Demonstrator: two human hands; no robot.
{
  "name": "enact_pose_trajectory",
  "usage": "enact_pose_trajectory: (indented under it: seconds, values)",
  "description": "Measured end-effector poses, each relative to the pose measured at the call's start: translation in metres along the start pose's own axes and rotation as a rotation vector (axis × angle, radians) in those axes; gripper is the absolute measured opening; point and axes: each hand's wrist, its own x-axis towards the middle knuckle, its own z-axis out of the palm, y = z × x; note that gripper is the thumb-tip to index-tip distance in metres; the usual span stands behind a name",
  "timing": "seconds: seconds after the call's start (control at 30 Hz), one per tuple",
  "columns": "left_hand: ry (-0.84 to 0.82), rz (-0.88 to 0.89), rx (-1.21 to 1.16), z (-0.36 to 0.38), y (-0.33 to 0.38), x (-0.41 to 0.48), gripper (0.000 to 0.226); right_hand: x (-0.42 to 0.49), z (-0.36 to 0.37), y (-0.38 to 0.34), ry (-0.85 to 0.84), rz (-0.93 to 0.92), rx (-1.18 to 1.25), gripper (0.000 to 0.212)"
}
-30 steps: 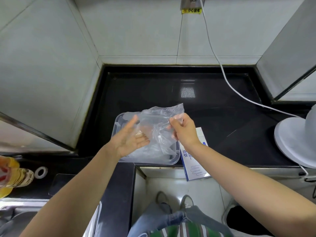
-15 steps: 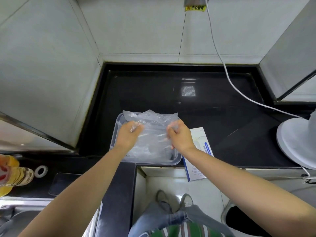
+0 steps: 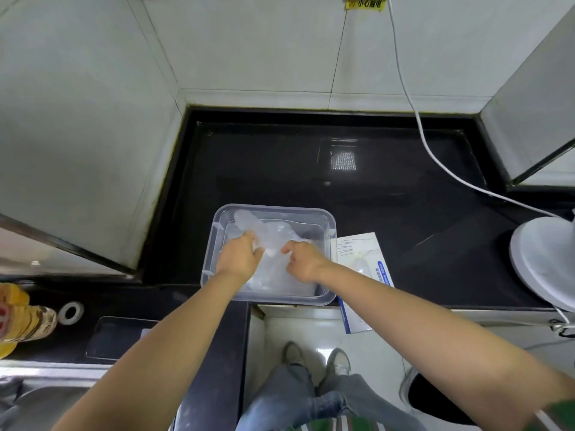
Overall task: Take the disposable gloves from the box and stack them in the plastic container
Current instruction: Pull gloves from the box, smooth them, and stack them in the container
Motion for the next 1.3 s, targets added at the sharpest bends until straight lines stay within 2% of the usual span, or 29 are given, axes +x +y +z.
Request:
enact_pose_trajectory:
  seconds: [0.07,0.1,0.17,0.2,0.23,0.27,0.33,0.4,0.47,0.53,0.6,0.67,0.7,0.77,0.87,0.9,0.97,1.03,1.13,1.2,1.27,1.3]
  values:
    - [0.049,-0.006,0.068,-0.003,0.001,-0.003,0.044,0.008,0.004,-0.002,-0.081,0.057,-0.054,0.052]
    - [0.154,0.026,0.1,-0.006,0.004,-0.006,0.046,0.012,0.005,-0.002,-0.119,0.062,-0.104,0.053]
    - [0.42,0.186,0.069,-0.013,0.013,-0.013,0.036,0.016,0.008,-0.002,-0.177,0.05,-0.201,0.055]
    - [0.492,0.275,-0.006,-0.017,0.02,-0.015,0.031,0.018,0.01,-0.001,-0.195,0.051,-0.237,0.054]
    - [0.482,0.342,-0.084,-0.018,0.027,-0.017,0.027,0.019,0.012,0.0,-0.21,0.052,-0.269,0.051]
    - [0.415,0.383,-0.151,-0.016,0.033,-0.017,0.024,0.02,0.013,0.0,-0.215,0.062,-0.287,0.043]
    - [0.149,0.364,-0.166,-0.004,0.039,-0.01,0.02,0.021,0.013,0.001,-0.217,0.091,-0.306,0.026]
    - [-0.187,0.193,-0.065,0.014,0.034,0.005,0.026,0.019,0.011,0.002,-0.227,0.085,-0.274,0.04]
    - [-0.39,-0.001,-0.002,0.028,0.02,0.013,0.046,0.018,0.01,0.003,-0.233,0.069,-0.24,0.053]
    - [-0.395,-0.108,0.043,0.033,0.006,0.017,0.071,0.017,0.01,0.005,-0.216,0.104,-0.187,0.062]
    - [-0.428,-0.137,0.14,0.032,-0.004,0.018,0.096,0.018,0.011,0.005,-0.225,0.156,-0.189,0.073]
    - [-0.477,-0.15,0.183,0.032,-0.009,0.017,0.11,0.015,0.009,0.001,-0.231,0.174,-0.209,0.075]
    - [-0.474,-0.153,0.183,0.032,-0.009,0.017,0.109,0.013,0.007,-0.002,-0.207,0.132,-0.21,0.069]
    - [-0.384,-0.116,0.204,0.028,-0.003,0.016,0.087,0.01,-0.005,-0.009,-0.103,0.006,-0.088,0.049]
    - [-0.052,0.011,0.097,0.014,0.019,0.007,0.021,-0.007,-0.036,-0.01,0.19,-0.194,0.255,0.023]
    - [0.045,0.049,0.017,0.009,0.027,0.002,0.01,-0.011,-0.048,-0.005,0.316,-0.23,0.297,0.02]
    - [0.159,0.124,-0.103,0.002,0.052,-0.011,0.014,-0.019,-0.068,0.017,0.519,-0.199,0.27,0.018]
    - [0.182,0.219,-0.228,-0.001,0.084,-0.027,0.011,-0.026,-0.079,0.047,0.574,-0.067,0.206,0.018]
    - [0.081,0.308,-0.356,0.005,0.13,-0.049,0.007,-0.04,-0.074,0.087,0.355,0.134,-0.03,0.018]
    - [-0.15,0.306,-0.307,0.019,0.153,-0.062,0.016,-0.053,-0.059,0.103,0.219,0.189,-0.172,0.018]
    - [-0.401,0.257,-0.212,0.041,0.167,-0.076,0.037,-0.064,-0.047,0.112,0.244,0.161,-0.257,0.013]
    - [-0.469,0.217,-0.198,0.053,0.169,-0.082,0.045,-0.067,-0.041,0.115,0.285,0.131,-0.274,0.012]
